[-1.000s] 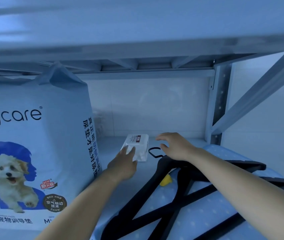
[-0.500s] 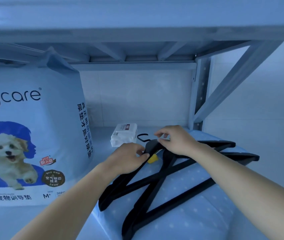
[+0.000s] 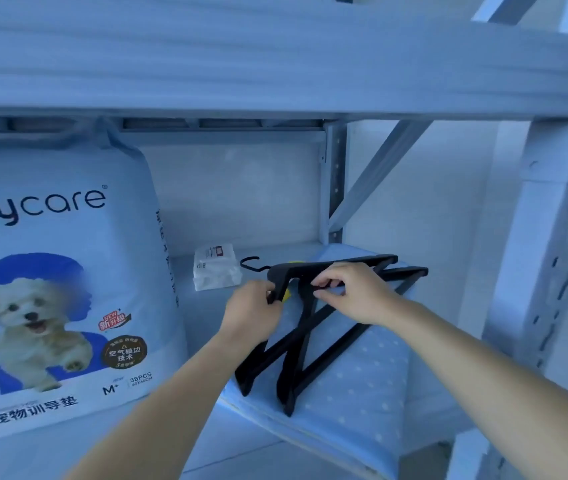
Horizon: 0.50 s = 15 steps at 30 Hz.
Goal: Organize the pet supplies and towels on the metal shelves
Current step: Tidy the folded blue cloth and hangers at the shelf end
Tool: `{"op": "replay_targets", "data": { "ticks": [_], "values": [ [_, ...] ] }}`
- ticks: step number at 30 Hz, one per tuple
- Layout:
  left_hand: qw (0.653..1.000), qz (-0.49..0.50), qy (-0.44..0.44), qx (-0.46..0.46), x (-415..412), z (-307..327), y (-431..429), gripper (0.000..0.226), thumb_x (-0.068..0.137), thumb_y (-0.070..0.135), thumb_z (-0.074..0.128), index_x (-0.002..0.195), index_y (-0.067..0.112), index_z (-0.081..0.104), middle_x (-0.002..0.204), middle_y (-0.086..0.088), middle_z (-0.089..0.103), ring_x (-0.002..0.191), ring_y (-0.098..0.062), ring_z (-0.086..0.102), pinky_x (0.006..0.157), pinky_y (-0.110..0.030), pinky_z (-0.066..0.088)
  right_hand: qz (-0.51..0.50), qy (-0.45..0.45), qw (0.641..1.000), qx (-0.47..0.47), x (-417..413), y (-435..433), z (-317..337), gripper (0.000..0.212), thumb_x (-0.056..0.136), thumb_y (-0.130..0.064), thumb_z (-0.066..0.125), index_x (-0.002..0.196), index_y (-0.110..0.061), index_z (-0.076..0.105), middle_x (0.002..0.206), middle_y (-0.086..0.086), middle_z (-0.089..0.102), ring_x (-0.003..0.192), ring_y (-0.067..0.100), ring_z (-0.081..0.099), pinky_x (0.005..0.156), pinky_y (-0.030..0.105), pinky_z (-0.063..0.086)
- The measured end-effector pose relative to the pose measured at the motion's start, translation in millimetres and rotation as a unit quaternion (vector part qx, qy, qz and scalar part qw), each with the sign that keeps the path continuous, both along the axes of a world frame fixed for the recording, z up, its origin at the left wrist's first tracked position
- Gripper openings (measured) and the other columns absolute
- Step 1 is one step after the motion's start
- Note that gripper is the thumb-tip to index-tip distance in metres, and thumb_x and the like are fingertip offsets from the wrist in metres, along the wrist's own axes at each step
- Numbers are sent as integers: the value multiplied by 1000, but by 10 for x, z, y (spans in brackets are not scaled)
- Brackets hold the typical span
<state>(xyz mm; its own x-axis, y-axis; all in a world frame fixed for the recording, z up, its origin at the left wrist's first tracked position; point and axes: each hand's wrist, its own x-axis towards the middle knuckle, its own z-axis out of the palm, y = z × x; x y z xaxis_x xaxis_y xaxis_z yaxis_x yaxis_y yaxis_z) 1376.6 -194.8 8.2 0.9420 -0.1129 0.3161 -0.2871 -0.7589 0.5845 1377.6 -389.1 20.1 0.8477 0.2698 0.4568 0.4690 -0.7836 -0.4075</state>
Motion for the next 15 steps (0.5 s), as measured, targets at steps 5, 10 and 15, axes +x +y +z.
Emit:
{"op": "replay_targets", "data": {
  "ticks": [5,10,15],
  "values": [
    [998,5,-24,-60,-120,-21,-115,12,81,8,45,79,4,56,65,-9,58,53,-18,36,51,-27,34,-33,-9,999,4,-262,-88,-47,17,90,-28,59,102,-21,69,101,-11,64,92,3,57,83,21,47],
    [994,-7,-31,-104,-224,-34,-285,14,81,10,46,69,4,44,59,-2,45,53,-18,34,45,-23,27,-69,-29,997,19,-399,-144,-78,18,90,-23,58,103,-17,69,101,-10,62,91,4,56,76,12,40],
    [989,-107,21,-100,-348,-68,-183,18,92,20,48,75,15,52,73,4,51,67,-10,47,59,-16,34,-109,37,992,44,-474,-213,-307,18,92,-23,56,101,-18,70,102,-10,65,82,1,58,70,10,40]
  ]
}}
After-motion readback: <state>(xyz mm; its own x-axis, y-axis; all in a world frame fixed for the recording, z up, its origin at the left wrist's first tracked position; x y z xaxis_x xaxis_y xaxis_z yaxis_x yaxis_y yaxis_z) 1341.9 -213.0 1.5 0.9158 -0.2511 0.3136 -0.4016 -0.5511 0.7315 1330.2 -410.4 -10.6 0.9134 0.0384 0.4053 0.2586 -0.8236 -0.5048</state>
